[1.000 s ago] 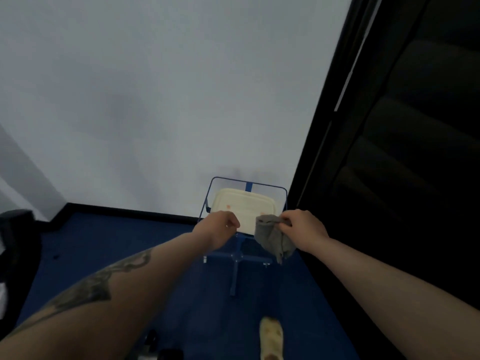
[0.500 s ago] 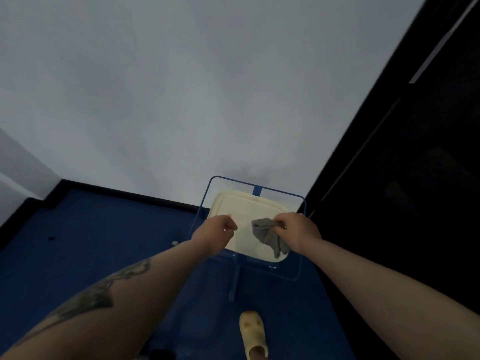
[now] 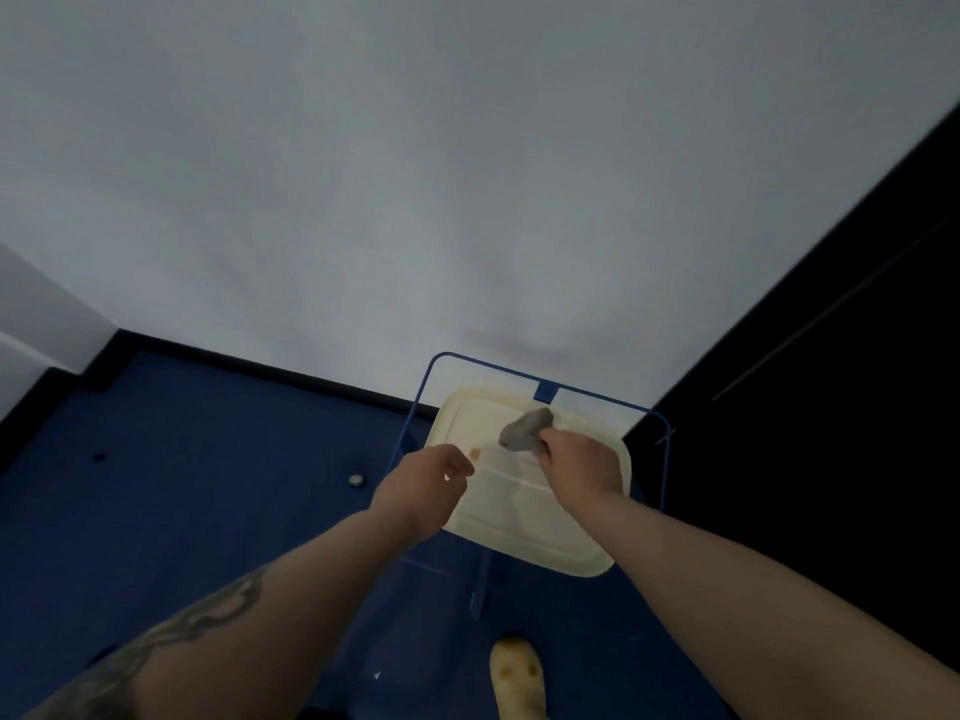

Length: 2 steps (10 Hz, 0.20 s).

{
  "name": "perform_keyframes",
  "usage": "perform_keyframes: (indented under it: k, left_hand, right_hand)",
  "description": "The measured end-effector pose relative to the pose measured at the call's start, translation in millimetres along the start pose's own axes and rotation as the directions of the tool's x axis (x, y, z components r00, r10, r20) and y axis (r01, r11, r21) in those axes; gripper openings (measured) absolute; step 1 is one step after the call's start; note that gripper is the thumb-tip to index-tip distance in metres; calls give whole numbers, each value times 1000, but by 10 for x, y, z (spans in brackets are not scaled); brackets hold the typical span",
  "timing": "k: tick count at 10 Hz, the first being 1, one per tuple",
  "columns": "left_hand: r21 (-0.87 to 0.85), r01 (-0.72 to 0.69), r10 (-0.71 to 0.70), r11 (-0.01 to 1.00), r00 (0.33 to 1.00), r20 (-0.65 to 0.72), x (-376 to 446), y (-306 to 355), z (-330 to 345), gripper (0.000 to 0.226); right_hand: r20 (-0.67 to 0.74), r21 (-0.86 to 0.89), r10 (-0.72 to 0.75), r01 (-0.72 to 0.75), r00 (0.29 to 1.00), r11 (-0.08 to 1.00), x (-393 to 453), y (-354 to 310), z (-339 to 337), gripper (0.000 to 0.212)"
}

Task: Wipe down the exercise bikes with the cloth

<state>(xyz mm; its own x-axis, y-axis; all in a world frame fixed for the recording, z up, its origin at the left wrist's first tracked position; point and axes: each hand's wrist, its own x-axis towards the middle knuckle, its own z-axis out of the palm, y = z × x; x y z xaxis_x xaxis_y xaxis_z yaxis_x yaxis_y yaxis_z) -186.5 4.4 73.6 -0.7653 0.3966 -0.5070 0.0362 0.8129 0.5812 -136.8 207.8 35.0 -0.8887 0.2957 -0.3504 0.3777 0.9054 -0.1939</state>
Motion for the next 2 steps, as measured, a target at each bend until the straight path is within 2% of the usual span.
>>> perform_keyframes:
  k: [1,2]
  left_hand:
    - [-25,14,-13,1000,999,33,-63,-73,79,19]
    - [-47,31,-30,998,999,24,-98,-92,129,20]
  right_hand:
    - [215,140,0,-31,977,990,-66,-33,311,31]
    - [205,247,45,-96,978,964,-137,-79,463,30]
